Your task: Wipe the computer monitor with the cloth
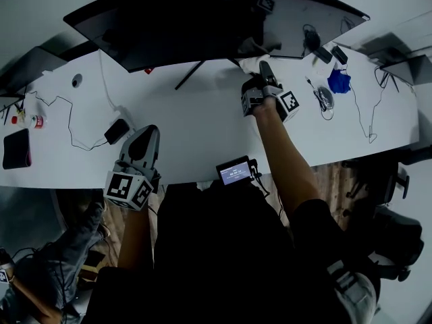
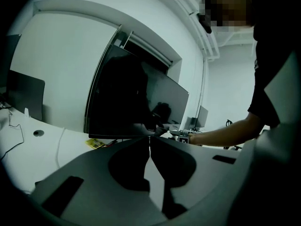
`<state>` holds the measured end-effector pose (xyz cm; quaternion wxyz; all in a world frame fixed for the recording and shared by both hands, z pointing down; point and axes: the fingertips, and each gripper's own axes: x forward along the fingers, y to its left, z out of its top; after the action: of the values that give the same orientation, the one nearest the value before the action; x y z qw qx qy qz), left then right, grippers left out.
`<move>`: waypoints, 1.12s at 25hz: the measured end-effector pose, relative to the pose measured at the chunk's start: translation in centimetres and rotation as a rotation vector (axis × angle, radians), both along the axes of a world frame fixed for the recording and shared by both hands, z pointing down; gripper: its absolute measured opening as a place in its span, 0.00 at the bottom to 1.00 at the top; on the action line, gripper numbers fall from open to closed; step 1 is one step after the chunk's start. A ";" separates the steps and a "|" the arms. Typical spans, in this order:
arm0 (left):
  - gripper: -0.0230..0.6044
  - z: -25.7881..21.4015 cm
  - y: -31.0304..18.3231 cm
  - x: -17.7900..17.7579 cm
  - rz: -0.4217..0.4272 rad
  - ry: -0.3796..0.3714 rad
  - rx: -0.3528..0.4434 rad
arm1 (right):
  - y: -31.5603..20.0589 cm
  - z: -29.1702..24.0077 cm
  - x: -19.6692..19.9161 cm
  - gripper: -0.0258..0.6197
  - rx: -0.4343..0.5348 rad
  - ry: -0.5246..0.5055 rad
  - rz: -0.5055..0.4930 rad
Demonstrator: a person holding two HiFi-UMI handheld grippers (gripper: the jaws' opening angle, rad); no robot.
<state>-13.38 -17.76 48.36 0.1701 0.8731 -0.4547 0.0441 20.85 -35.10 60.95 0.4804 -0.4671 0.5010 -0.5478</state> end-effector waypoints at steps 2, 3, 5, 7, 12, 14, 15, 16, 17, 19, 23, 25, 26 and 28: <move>0.04 -0.3 -0.2 -1.0 -0.005 0.002 0.009 | 0.0 -0.2 -1.2 0.21 -0.003 0.005 -0.009; 0.04 -0.5 -0.4 -1.7 -0.008 0.002 0.015 | 0.1 -0.1 -1.9 0.21 -0.008 0.000 -0.014; 0.04 -1.0 -0.7 -3.0 -0.017 0.001 0.029 | 0.1 -0.3 -3.2 0.21 -0.009 -0.001 -0.023; 0.04 -1.4 -1.0 -4.4 -0.030 0.002 0.042 | 0.0 -0.3 -4.1 0.21 -0.002 0.018 -0.033; 0.04 -2.1 -1.6 -7.7 -0.057 -0.001 0.059 | -0.1 -0.7 -6.9 0.21 -0.002 0.033 -0.053; 0.04 -2.2 -1.7 -8.9 -0.063 -0.001 0.062 | -0.1 -0.6 -8.3 0.21 -0.006 0.026 -0.062; 0.04 -2.2 -1.7 -9.5 -0.065 -0.001 0.065 | -0.1 -0.4 -8.9 0.21 -0.007 0.024 -0.065; 0.04 -2.3 -1.8 -10.0 -0.065 -0.001 0.067 | -0.1 -0.4 -9.5 0.21 -0.005 0.027 -0.067; 0.04 -2.3 -1.7 -10.6 -0.066 -0.002 0.069 | -0.1 -0.4 -10.1 0.21 -0.003 0.029 -0.068; 0.04 -2.3 -1.7 -11.6 -0.066 -0.004 0.068 | -0.1 -0.1 -11.2 0.21 -0.009 0.022 -0.075; 0.04 -2.0 -1.4 -13.3 -0.057 -0.005 0.068 | -0.3 -0.6 -13.4 0.21 0.024 0.063 -0.084; 0.04 -2.0 -1.3 -14.1 -0.055 -0.008 0.069 | -0.4 -0.7 -14.5 0.21 0.037 0.071 -0.093; 0.04 -2.0 -1.3 -14.4 -0.053 -0.011 0.070 | -0.4 -0.7 -15.1 0.21 0.034 0.065 -0.098; 0.04 -2.0 -1.3 -15.1 -0.053 -0.005 0.073 | -0.3 -0.5 -16.3 0.21 0.022 0.057 -0.104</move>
<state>-28.52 -19.06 46.40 0.1381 0.8662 -0.4796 0.0253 4.55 -35.38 60.43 0.4418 -0.4506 0.5442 -0.5528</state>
